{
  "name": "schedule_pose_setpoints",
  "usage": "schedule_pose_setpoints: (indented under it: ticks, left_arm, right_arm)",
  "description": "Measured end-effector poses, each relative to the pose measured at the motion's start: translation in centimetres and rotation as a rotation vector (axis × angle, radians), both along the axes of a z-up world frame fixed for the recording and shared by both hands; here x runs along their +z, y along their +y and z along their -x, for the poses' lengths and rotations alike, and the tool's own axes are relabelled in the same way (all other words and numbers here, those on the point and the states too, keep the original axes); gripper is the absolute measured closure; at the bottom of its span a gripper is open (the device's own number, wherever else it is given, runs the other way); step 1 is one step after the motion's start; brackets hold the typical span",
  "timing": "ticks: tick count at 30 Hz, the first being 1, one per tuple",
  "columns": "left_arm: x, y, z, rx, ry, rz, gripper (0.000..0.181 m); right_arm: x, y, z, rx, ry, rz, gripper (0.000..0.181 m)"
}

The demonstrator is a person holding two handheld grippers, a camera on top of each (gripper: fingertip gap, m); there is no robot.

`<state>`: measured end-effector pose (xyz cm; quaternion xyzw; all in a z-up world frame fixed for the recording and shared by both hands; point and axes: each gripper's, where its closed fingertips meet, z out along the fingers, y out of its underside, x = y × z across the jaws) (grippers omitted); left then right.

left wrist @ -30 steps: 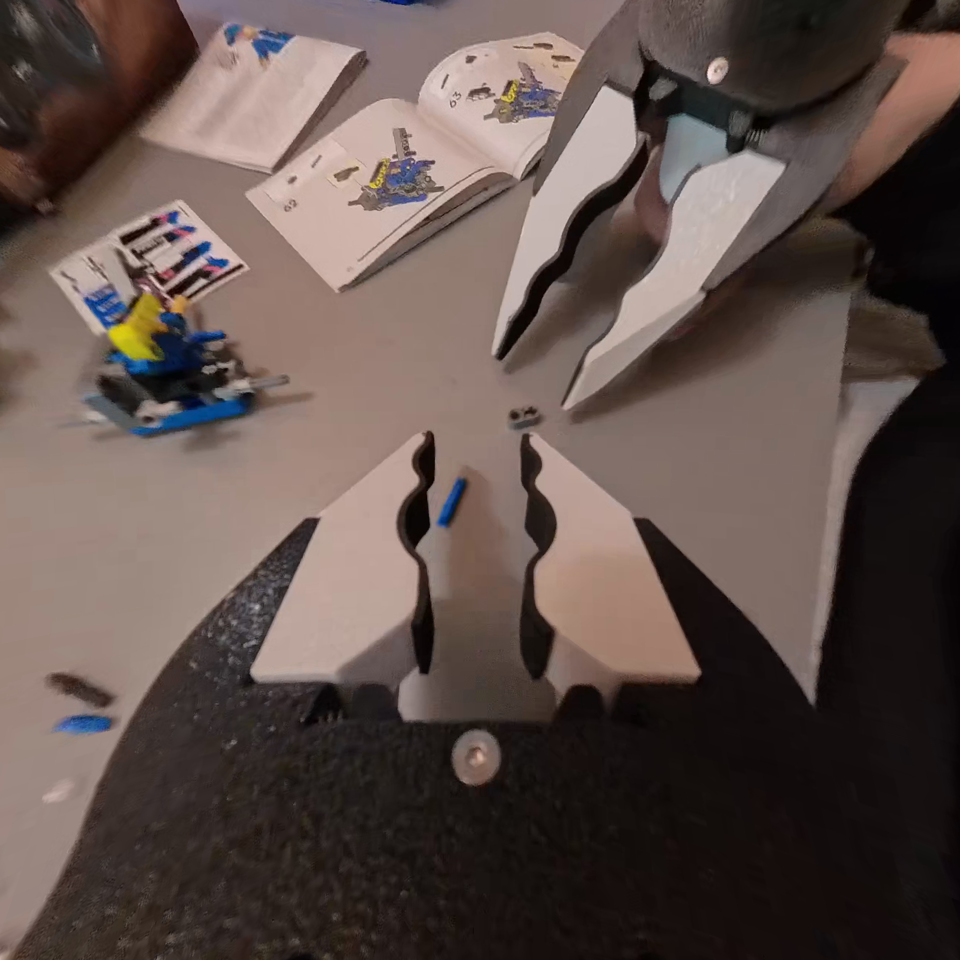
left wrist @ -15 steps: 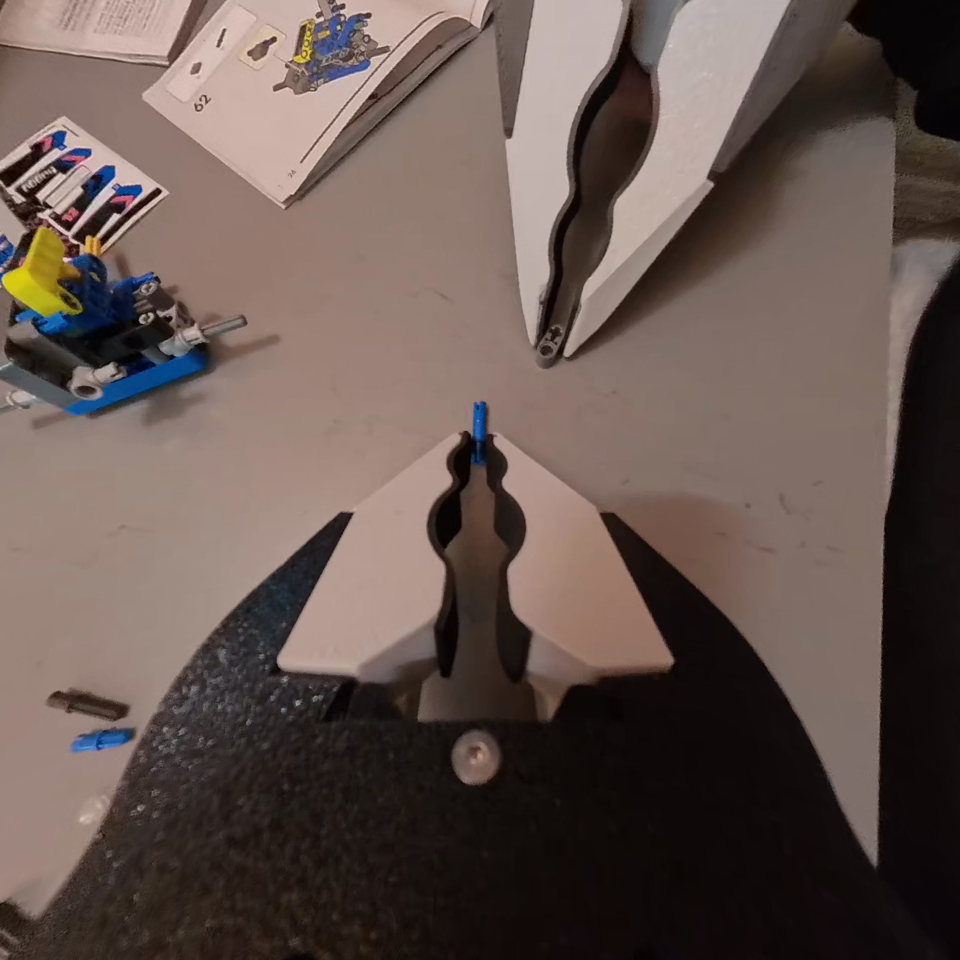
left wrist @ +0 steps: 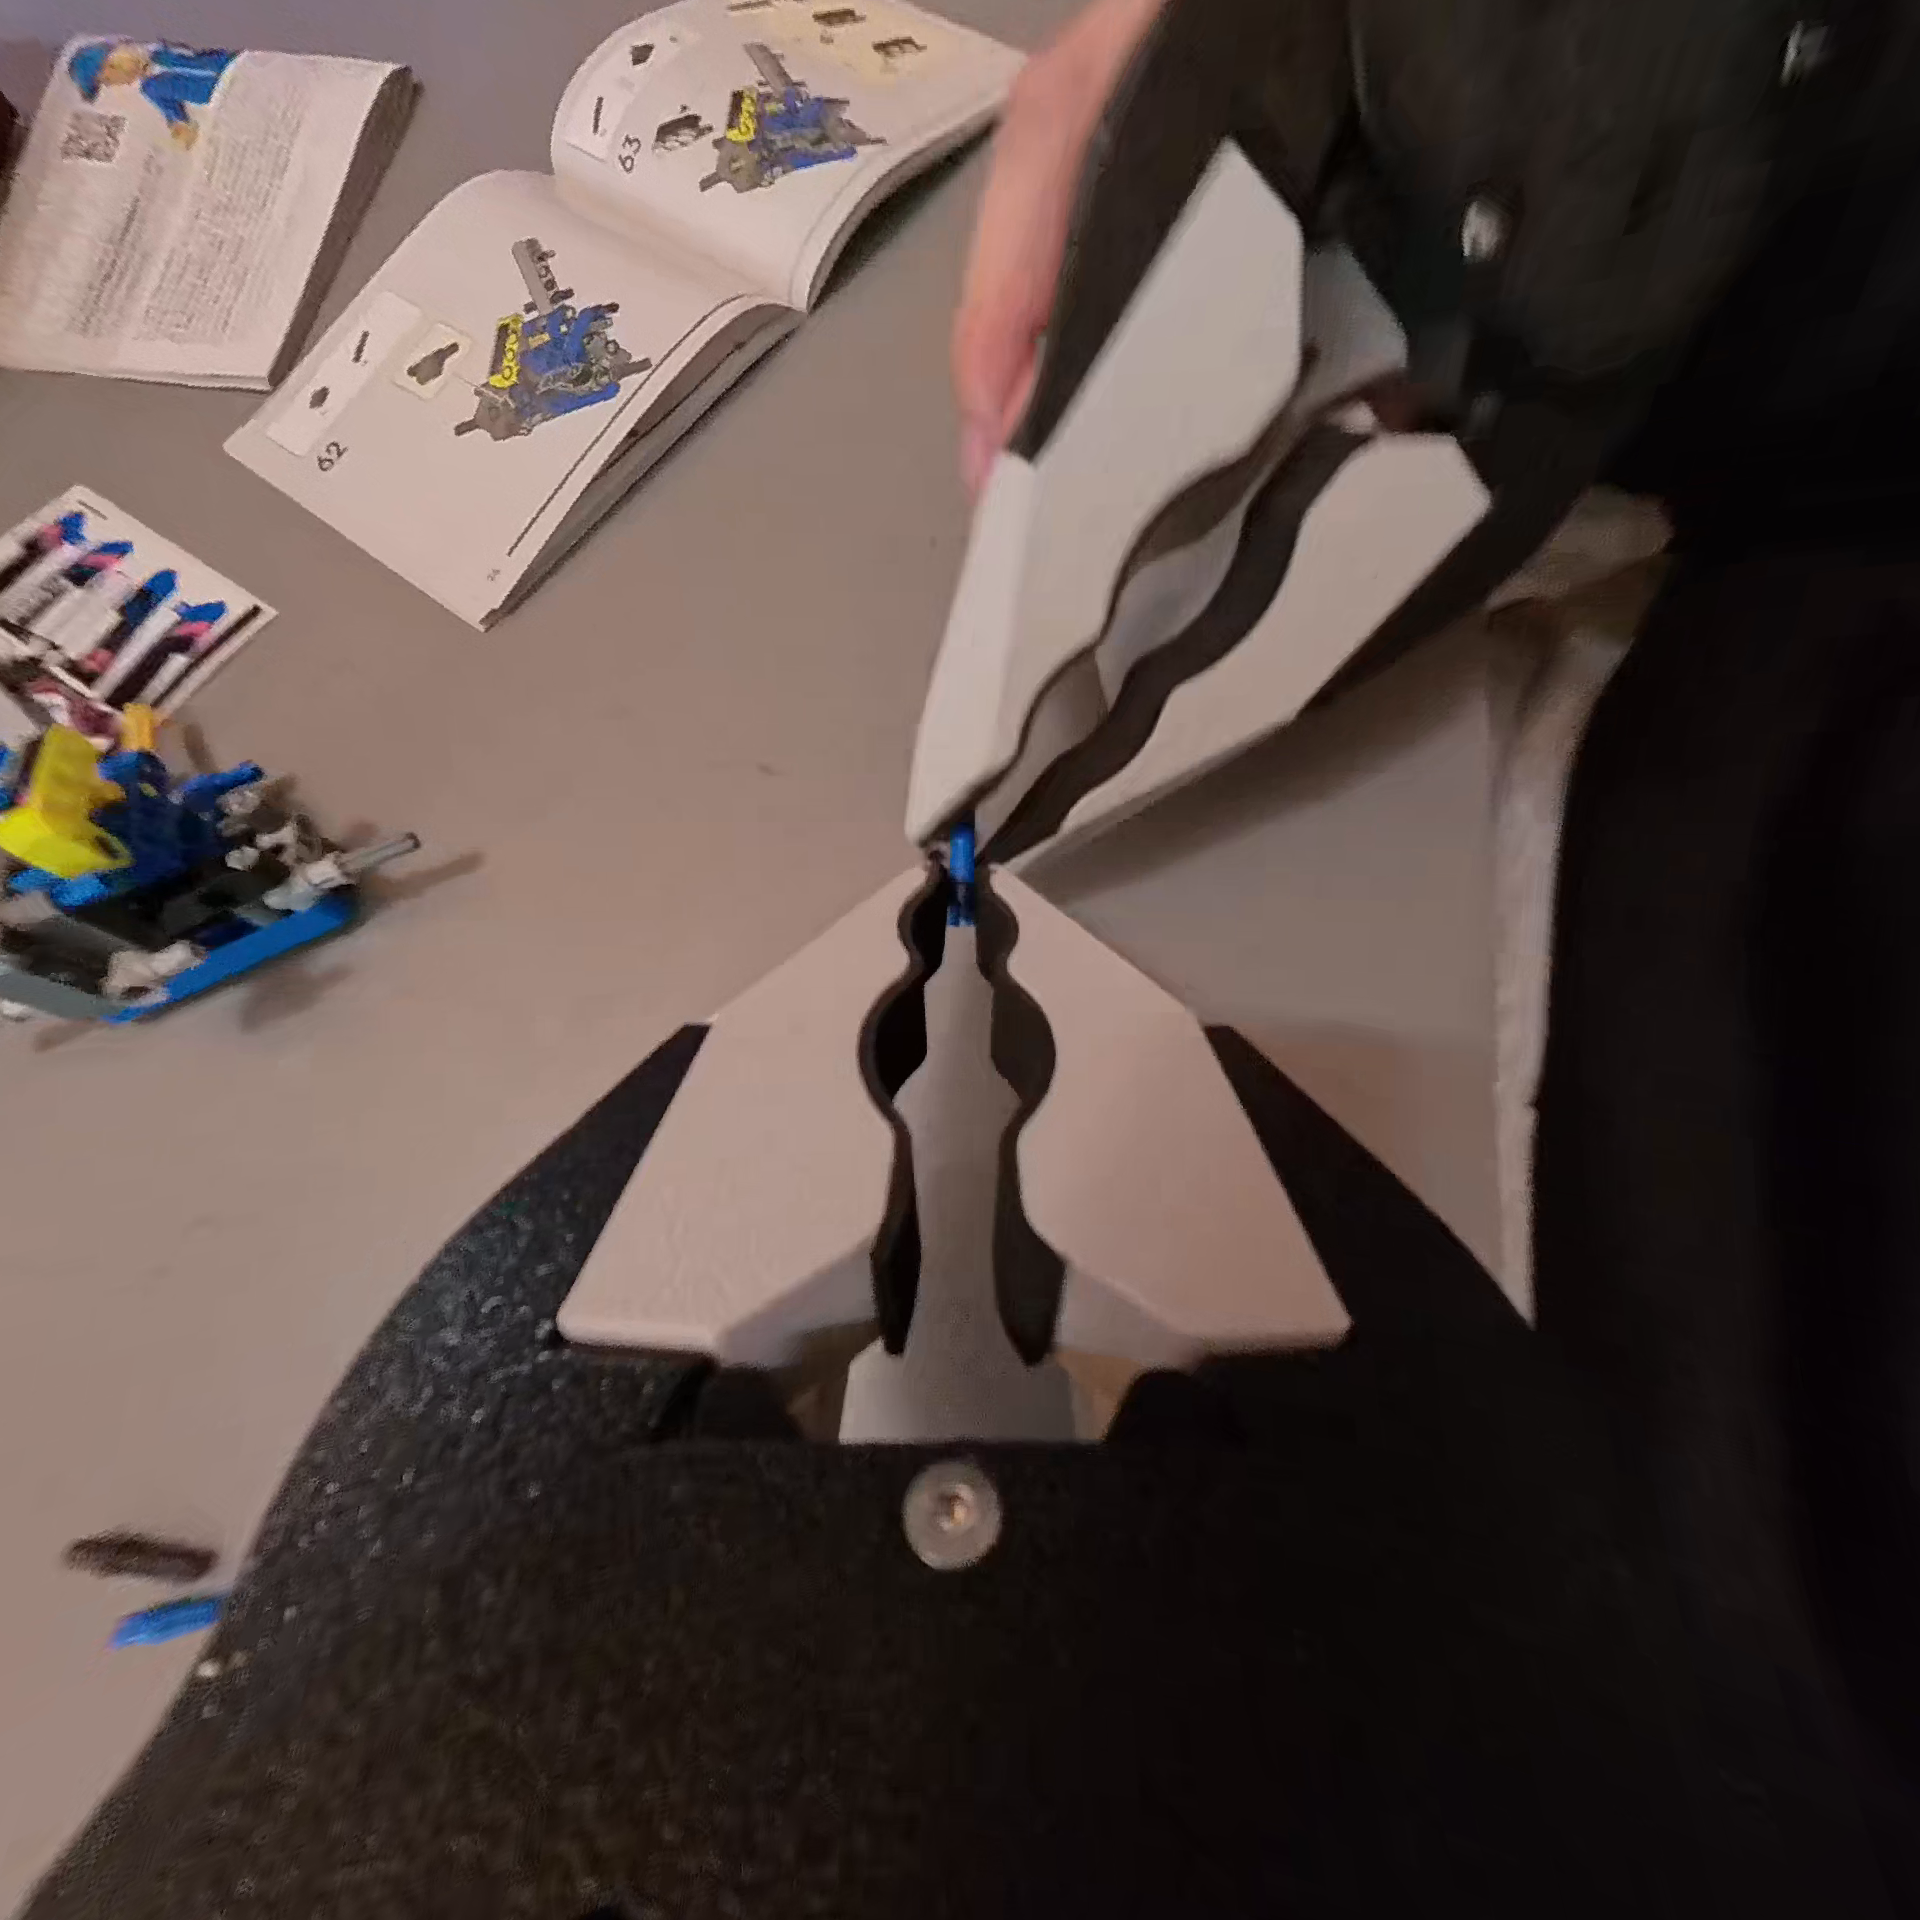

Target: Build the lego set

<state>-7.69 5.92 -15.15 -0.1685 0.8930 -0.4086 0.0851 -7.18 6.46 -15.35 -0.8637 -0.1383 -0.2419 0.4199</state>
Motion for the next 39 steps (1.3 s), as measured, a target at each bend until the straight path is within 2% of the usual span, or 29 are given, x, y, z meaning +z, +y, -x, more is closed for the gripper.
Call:
schedule_pose_setpoints:
  ticks: [1,4,7,10,13,16,19,22,23,26,28,29,33,34,37,39]
  left_arm:
    - [0.1,-0.3,0.2,0.009,0.041,0.039,0.179]
    - [0.4,-0.7,0.0,0.075,0.131,0.146,0.179]
    - [1.2,-1.0,-0.7,0.157,0.12,0.273,0.179]
    - [3.0,-1.3,-1.4,0.224,-0.005,0.439,0.181]
    - [4.8,-0.7,-2.0,0.241,-0.181,0.484,0.17]
    - [5.6,-0.3,-2.5,0.236,-0.316,0.441,0.151]
    - [5.1,-0.2,-4.0,0.265,-0.429,0.277,0.118]
    - [5.7,-0.1,-6.2,0.326,-0.538,0.172,0.082]
    - [6.3,-0.1,-7.0,0.348,-0.582,0.168,0.078]
    - [8.3,-0.8,-8.7,0.387,-0.583,0.265,0.095]
    - [9.4,-1.2,-9.0,0.37,-0.555,0.348,0.074]
    - [9.2,-1.4,-9.0,0.349,-0.539,0.339,0.064]
    - [7.2,-1.7,-9.3,0.304,-0.583,0.231,0.063]
    - [7.1,-1.9,-9.2,0.292,-0.599,0.231,0.063]
    - [6.2,-2.7,-8.9,0.26,-0.508,0.258,0.048]
    - [6.1,-2.9,-8.8,0.259,-0.479,0.297,0.047]
  right_arm:
    - [-0.1,0.1,0.3,0.011,-0.036,0.02,0.17]
    - [-0.1,0.0,-0.1,-0.006,-0.177,0.049,0.176]
    - [0.2,-0.1,-0.6,-0.044,-0.256,0.045,0.178]
    - [1.5,-0.4,-1.4,-0.117,-0.231,-0.084,0.178]
    - [2.5,-0.8,-2.5,-0.211,-0.131,-0.235,0.179]
    - [3.4,-2.0,-4.4,-0.324,-0.207,-0.274,0.179]
    - [3.8,-3.6,-6.4,-0.455,-0.237,-0.297,0.179]
    - [3.7,-4.9,-7.9,-0.546,-0.219,-0.322,0.178]
    - [3.6,-5.2,-8.3,-0.572,-0.207,-0.324,0.179]
    - [3.4,-5.8,-9.2,-0.616,-0.222,-0.312,0.179]
    - [3.1,-5.8,-9.6,-0.632,-0.245,-0.281,0.179]
    - [2.8,-5.8,-9.7,-0.633,-0.247,-0.262,0.179]
    - [2.2,-5.8,-10.1,-0.643,-0.264,-0.208,0.179]
    - [2.1,-5.8,-10.2,-0.647,-0.271,-0.199,0.179]
    - [1.8,-6.0,-10.6,-0.667,-0.275,-0.177,0.18]
    - [1.5,-6.2,-10.9,-0.687,-0.275,-0.151,0.179]
